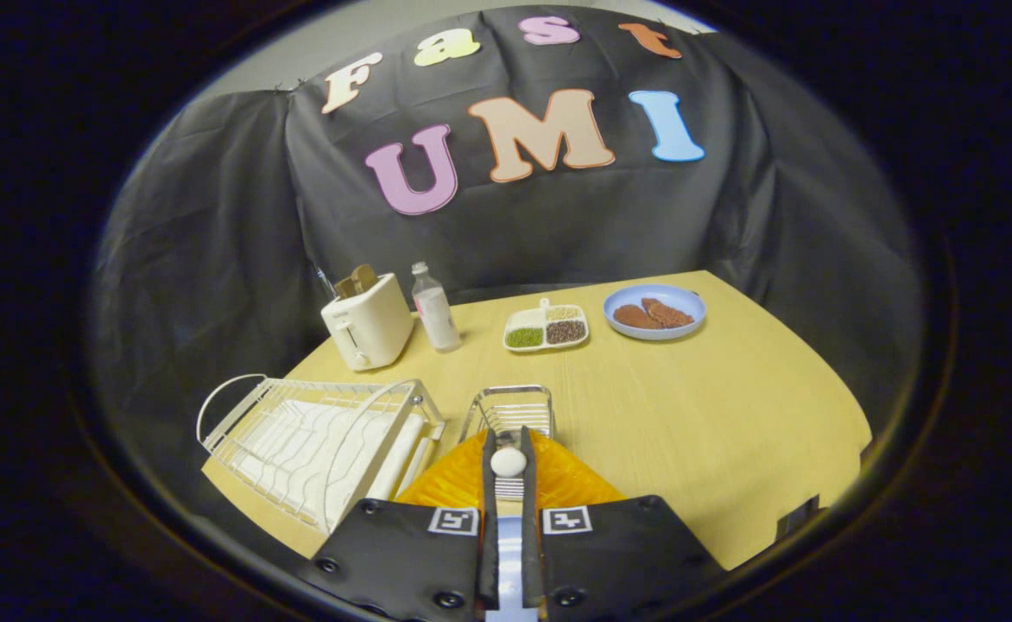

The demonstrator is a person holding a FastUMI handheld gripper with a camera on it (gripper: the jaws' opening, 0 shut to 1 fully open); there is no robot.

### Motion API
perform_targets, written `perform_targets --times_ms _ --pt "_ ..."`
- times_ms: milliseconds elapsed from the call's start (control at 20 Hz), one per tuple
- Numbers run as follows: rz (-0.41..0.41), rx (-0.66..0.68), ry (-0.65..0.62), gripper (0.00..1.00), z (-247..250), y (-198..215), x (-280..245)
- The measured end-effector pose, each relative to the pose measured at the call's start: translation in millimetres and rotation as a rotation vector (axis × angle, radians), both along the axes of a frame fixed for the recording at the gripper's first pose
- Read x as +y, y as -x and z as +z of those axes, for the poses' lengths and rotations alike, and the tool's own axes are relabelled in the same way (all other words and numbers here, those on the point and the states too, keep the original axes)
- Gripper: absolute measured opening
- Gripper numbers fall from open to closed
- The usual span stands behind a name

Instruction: Take the plate from the dish rack, then take the spoon from the basket and place it into the plate.

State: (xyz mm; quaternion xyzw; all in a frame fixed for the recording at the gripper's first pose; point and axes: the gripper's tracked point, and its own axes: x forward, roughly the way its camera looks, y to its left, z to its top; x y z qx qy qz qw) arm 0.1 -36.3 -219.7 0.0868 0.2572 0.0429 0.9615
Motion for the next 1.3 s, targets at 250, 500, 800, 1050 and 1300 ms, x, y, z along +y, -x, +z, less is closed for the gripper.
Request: perform_targets --times_ms 250,500,800,1050,1300 --pt "-0.007 -0.043 -0.008 0.13 44.8 15.0 -8.5" --pt "0.005 -0.077 -0.074 0.13 76.1 38.8 -5.8" --pt "0.034 -0.115 -0.053 0.13 84.7 74.7 -11.2" --pt "0.042 -0.086 -0.1 0.13 67.3 98.8 -12.6" --pt "0.095 0.001 -0.076 0.13 25.7 117.4 -6.8"
